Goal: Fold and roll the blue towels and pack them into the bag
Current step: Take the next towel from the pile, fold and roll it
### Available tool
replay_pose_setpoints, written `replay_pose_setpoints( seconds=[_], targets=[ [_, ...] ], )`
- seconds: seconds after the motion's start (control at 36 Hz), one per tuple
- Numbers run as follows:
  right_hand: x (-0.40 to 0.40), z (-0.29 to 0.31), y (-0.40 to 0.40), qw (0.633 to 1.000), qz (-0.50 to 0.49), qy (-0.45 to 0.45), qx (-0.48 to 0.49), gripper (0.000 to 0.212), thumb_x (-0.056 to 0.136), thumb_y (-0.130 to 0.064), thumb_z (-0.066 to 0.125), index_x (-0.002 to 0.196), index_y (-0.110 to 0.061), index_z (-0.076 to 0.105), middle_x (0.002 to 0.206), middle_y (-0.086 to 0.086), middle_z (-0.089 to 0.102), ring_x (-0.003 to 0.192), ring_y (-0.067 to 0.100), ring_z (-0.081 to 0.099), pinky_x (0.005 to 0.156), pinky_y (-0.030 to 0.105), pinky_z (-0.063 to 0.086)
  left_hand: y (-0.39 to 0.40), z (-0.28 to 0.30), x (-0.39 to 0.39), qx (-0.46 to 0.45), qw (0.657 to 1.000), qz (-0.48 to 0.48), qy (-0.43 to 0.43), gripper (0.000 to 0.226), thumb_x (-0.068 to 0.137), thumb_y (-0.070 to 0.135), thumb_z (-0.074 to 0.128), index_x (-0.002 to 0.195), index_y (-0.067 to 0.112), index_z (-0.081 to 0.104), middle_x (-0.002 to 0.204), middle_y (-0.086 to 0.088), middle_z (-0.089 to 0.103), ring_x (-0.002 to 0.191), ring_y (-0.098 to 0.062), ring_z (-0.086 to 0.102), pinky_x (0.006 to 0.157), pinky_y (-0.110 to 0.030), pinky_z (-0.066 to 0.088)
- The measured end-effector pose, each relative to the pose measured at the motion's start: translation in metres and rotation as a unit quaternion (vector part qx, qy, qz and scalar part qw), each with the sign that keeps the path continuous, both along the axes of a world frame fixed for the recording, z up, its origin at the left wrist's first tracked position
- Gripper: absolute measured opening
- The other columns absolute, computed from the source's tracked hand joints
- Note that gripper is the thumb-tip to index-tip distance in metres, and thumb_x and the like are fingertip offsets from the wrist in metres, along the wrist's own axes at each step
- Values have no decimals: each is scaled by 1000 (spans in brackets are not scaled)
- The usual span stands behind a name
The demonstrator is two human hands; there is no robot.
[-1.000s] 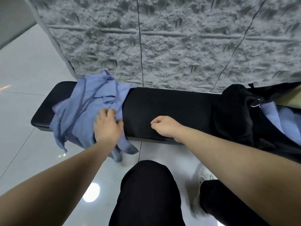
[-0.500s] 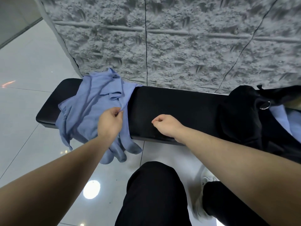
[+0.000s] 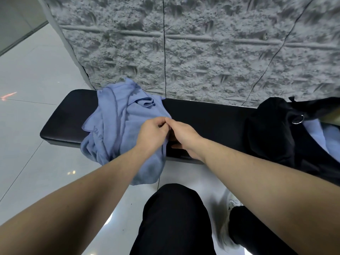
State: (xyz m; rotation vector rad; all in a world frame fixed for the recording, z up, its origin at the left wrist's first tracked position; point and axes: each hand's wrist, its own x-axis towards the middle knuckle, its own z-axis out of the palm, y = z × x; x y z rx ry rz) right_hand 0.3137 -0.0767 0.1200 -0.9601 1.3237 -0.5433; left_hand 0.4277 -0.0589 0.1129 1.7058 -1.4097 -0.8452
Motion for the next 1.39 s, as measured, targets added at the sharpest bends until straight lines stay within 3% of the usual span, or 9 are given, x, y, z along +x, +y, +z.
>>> replay_pose_setpoints(
  seconds=[0.22, 0.64, 0.78, 0.89, 1.11, 1.17, 1.19, 1.22, 1.39],
  targets=[
    [5, -7, -12, 998, -56, -7, -1, 18, 101, -28, 50, 87, -23, 62, 97, 3, 64, 95, 22, 58, 95, 41, 51, 4, -19, 24, -8, 1000, 13, 25, 32, 89, 4, 52, 108, 28, 64, 84, 12, 63, 76, -7, 58, 76, -25, 45],
    [22, 0, -32, 987, -82, 119, -63, 24, 103, -25, 26, 110, -11, 44, 77, 0, 40, 61, 14, 34, 54, 27, 26, 16, -42, 88, -78, 914, 90, -388, 43, 82, 15, 58, 124, 23, 56, 155, -4, 30, 146, -26, 18, 112, -49, 13],
    [25, 6, -33, 988, -57, 131, -55, 17, 97, -22, 37, 84, -16, 45, 76, 2, 44, 64, 16, 37, 59, 31, 30, 7, -30, 93, 29, 935, 249, -251, 60, 85, 13, 57, 139, 29, 36, 152, -2, 27, 133, -31, 35, 100, -53, 36],
    [22, 8, -31, 988, -44, 142, -49, 18, 96, -21, 41, 89, -13, 55, 72, 3, 46, 64, 19, 39, 58, 30, 29, -2, -26, 102, 9, 967, 242, -75, 15, 95, 20, 51, 107, 29, 54, 76, 9, 44, 70, -9, 43, 54, -14, 41],
    [12, 15, -30, 987, -35, 144, -63, 21, 94, -23, 47, 81, -12, 60, 73, 9, 49, 67, 23, 49, 63, 38, 50, -8, 4, 48, -71, 986, 115, 94, 45, 91, -1, 53, 127, 21, 39, 90, 4, 52, 72, -6, 52, 61, -12, 44],
    [10, 20, -29, 997, -26, 66, -26, 34, 98, -33, 48, 103, -2, 63, 129, 10, 40, 121, 33, 37, 98, 59, 43, -9, 11, 29, -88, 983, 92, 130, 45, 88, -5, 55, 121, 21, 38, 88, 2, 55, 71, -3, 55, 67, -15, 45],
    [9, 22, -29, 999, -24, 20, -6, 38, 98, -42, 49, 106, -7, 62, 92, -3, 44, 84, 16, 40, 71, 39, 21, -9, 14, 20, -92, 982, 80, 145, 44, 88, -7, 56, 118, 19, 37, 87, 1, 56, 70, 0, 56, 70, -14, 45],
    [9, 25, -27, 1000, -24, -6, 7, 42, 95, -51, 51, 107, -13, 63, 92, 16, 62, 84, 30, 62, 79, 39, 52, -8, 16, 11, -94, 979, 66, 166, 44, 87, -8, 57, 117, 17, 36, 87, 0, 57, 68, 4, 56, 71, -12, 44],
    [-12, 36, -27, 999, -46, 5, -7, 29, 85, -50, 65, 80, -21, 69, 76, 2, 68, 76, 19, 60, 71, 30, 44, 2, 28, -29, -49, 977, 1, 210, 48, 85, -6, 62, 113, 20, 34, 86, 1, 62, 68, -3, 61, 64, -17, 48]
  ],
)
